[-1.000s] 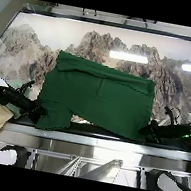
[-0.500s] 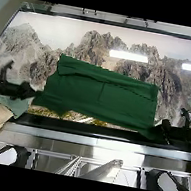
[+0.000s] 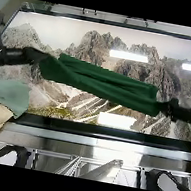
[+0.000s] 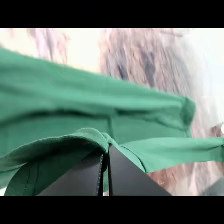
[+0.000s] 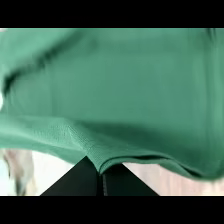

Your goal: Fold the shirts.

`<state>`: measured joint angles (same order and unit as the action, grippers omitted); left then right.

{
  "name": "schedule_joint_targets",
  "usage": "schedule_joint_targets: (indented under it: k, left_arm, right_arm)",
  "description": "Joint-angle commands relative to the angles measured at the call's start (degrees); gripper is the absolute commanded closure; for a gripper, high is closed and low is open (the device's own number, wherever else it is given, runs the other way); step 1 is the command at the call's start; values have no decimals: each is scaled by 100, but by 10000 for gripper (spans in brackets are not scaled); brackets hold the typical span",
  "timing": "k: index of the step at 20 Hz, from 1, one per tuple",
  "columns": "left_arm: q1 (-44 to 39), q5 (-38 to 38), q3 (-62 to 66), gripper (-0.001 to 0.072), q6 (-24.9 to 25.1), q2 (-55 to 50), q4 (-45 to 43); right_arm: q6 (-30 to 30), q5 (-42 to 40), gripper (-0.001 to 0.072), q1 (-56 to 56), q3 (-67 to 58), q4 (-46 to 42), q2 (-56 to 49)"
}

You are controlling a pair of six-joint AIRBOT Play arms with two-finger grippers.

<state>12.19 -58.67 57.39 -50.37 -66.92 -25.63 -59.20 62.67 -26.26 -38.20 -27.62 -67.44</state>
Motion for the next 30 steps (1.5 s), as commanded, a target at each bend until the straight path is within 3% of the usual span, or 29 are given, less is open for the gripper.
schedule_joint_targets:
  k: [1,9,12,16,17,18,19,22,24,28,29,30]
  left_arm:
    - [-304,323,881,685,203,-1360,116]
    - [-435,-122,3195,687,389,-4295,122]
    - [-575,-577,3832,687,339,-4977,116]
    - [-562,-1346,4439,683,-83,-5490,4]
    - [-496,-1436,4590,511,-334,-5501,-216]
    - [-444,-1523,4778,434,-647,-5497,-372]
    - [-330,-1657,5036,434,-782,-5497,-492]
    - [35,-2039,5816,434,-1217,-5466,-474]
    - [254,-2306,6203,434,-1510,-5410,-468]
    - [463,-2282,5560,440,-1528,-4881,-393]
    - [487,-2323,5414,569,-1523,-4745,-299]
    - [487,-2393,5337,707,-1399,-4640,-168]
  right_arm:
    - [98,-914,699,472,-909,304,-885]
    - [378,-1298,699,647,-1989,306,-3086]
    - [603,-1292,699,647,-1996,306,-3222]
    - [682,-1246,689,634,-2028,302,-3029]
    - [717,-1132,578,614,-2076,264,-2951]
    - [909,-887,249,542,-2170,251,-2859]
    - [981,-693,113,446,-2308,162,-2778]
    - [699,-522,111,85,-2754,-492,-2704]
    - [286,-629,20,-31,-2809,-826,-2763]
    - [101,-404,20,205,-2811,-822,-3276]
    - [-17,-356,21,313,-2811,-817,-3427]
    - [-122,-293,110,393,-2828,-815,-3526]
